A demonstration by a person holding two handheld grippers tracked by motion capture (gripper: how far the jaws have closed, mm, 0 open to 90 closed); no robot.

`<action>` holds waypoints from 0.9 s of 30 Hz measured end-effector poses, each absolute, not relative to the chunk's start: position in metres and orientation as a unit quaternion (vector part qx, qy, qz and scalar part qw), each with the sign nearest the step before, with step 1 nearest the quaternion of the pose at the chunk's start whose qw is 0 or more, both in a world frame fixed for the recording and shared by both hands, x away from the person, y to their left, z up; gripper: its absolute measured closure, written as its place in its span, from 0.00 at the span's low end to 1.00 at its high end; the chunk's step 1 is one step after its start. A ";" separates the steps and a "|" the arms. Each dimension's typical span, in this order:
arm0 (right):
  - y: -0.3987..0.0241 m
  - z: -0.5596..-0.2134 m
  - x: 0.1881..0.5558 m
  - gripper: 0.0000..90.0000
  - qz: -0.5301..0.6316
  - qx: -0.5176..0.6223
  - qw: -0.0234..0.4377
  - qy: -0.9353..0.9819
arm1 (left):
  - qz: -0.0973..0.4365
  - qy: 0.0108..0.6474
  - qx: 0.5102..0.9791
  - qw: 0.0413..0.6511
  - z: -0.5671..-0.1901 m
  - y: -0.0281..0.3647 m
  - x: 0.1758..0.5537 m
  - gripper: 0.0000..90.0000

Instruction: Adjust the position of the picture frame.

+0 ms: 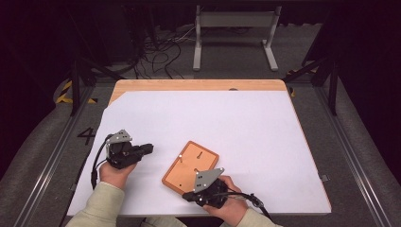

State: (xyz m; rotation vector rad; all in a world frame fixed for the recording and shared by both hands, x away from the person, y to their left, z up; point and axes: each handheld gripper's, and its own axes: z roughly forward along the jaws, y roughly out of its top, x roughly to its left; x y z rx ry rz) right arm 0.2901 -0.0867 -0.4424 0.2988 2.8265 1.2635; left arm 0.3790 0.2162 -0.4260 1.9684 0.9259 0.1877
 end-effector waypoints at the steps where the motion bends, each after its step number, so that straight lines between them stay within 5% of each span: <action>1: -0.085 -0.444 0.289 1.00 0.402 0.092 0.015 0.911 | 0.076 0.377 0.801 0.460 -0.426 0.216 0.379 0.92; 17: -0.079 -0.449 0.288 1.00 0.373 0.097 0.011 0.923 | 0.068 0.372 0.806 0.455 -0.428 0.214 0.381 0.93; 27: -0.102 -0.449 0.306 1.00 0.352 0.138 0.056 0.924 | 0.064 0.374 0.807 0.453 -0.429 0.212 0.382 0.93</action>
